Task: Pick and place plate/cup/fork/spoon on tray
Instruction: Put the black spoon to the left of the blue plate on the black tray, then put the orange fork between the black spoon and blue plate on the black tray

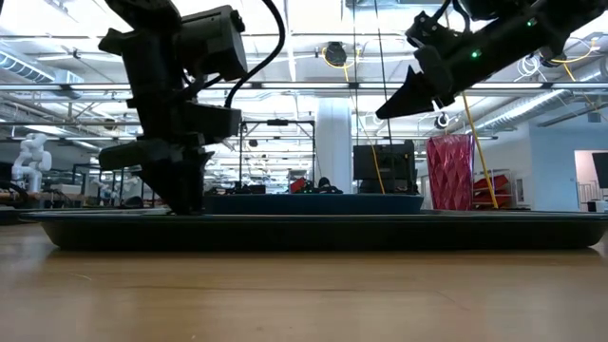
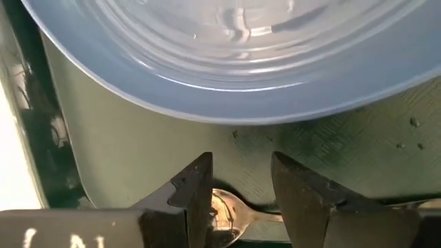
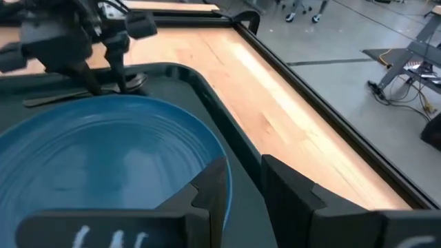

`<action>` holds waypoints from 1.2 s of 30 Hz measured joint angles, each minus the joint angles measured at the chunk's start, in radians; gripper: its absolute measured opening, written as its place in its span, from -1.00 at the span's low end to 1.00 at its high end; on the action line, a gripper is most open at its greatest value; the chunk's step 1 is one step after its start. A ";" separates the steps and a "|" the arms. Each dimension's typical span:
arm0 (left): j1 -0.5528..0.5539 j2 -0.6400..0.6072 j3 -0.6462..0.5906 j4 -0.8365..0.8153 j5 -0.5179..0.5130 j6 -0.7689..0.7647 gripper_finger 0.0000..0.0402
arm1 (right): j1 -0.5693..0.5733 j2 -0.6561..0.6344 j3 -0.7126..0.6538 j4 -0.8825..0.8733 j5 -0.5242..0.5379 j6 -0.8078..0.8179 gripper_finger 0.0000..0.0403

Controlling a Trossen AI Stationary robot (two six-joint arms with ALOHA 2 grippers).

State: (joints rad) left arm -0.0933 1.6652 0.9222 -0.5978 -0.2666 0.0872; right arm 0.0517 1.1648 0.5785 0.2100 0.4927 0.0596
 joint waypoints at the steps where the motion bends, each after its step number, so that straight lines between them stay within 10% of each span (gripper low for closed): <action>1: 0.000 -0.008 0.000 0.000 0.000 -0.002 -0.24 | 0.000 0.000 0.000 0.000 0.000 -0.003 -0.58; 24: -0.095 -0.289 0.002 -0.031 -0.213 -0.194 -0.24 | -0.054 0.012 0.000 -0.269 -0.078 0.248 -0.58; 36: -0.117 -0.292 0.001 0.526 -0.235 0.106 -0.24 | 0.114 -0.026 0.142 -0.893 -0.207 0.643 -0.58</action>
State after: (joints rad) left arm -0.2105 1.3731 0.9234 -0.0719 -0.5021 0.1932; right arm 0.1653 1.1390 0.7203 -0.6830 0.2854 0.7030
